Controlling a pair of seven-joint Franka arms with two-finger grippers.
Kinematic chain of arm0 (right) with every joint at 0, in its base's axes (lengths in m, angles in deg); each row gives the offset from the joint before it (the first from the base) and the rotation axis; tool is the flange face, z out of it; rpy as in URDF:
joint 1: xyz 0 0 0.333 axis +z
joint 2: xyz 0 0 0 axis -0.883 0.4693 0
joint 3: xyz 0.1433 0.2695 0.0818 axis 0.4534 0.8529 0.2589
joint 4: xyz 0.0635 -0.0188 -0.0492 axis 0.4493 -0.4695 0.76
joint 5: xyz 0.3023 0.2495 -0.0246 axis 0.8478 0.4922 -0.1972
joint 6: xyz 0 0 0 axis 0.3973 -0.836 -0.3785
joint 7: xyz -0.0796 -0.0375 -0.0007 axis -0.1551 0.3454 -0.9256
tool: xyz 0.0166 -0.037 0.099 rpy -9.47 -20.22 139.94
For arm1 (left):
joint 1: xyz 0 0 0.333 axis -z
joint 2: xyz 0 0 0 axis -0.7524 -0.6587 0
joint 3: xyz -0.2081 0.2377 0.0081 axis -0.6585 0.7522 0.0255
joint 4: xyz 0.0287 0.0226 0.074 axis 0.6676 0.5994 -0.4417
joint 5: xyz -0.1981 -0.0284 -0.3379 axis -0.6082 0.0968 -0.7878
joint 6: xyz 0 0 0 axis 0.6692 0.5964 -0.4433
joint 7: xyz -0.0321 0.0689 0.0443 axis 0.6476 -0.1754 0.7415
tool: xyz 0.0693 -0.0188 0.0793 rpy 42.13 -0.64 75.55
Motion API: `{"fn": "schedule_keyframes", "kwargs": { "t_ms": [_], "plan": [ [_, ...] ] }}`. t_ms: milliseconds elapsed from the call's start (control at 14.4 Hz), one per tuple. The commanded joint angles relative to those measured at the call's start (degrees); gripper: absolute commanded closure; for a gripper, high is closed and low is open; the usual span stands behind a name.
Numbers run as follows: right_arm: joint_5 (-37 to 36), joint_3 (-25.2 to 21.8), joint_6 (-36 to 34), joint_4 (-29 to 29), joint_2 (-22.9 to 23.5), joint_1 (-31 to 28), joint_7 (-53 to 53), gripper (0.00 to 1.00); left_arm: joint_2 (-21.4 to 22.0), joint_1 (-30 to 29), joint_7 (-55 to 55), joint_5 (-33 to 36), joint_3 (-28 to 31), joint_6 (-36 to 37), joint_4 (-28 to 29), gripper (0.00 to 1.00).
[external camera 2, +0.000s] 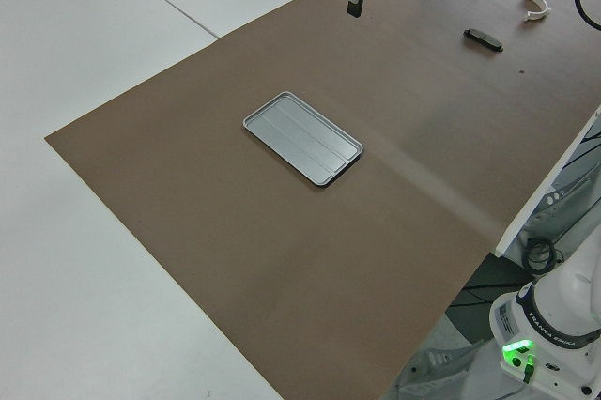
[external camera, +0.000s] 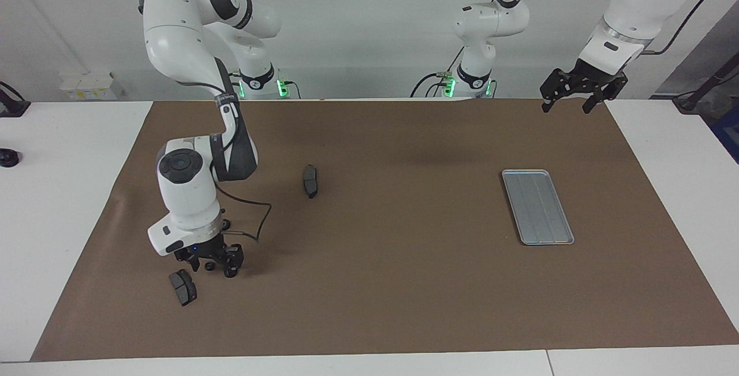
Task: Place bearing gear from tray to pile
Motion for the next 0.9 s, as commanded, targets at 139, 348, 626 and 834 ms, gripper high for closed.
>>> {"fn": "schedule_keyframes", "kwargs": {
  "t_ms": [139, 348, 626, 834],
  "plan": [
    [10.78, 1.3, -17.37, 6.14, -8.13, -0.77, 5.85, 0.0, 1.28, -0.16, 0.7, -0.7, 0.27, 0.39, 1.23, 0.0],
    [12.45, 1.74, -24.07, 6.96, -13.39, -0.07, 6.29, 0.0, 1.28, -0.16, 0.7, -0.7, 0.27, 0.39, 1.23, 0.0],
    [17.64, 2.09, -30.23, 5.38, -19.29, 2.48, 7.35, 0.0, 1.28, -0.16, 0.7, -0.7, 0.27, 0.39, 1.23, 0.0],
    [18.79, 2.09, -30.33, 3.09, -20.88, 5.64, 4.56, 0.0, 1.28, -0.16, 0.7, -0.7, 0.27, 0.39, 1.23, 0.0]
  ]
}}
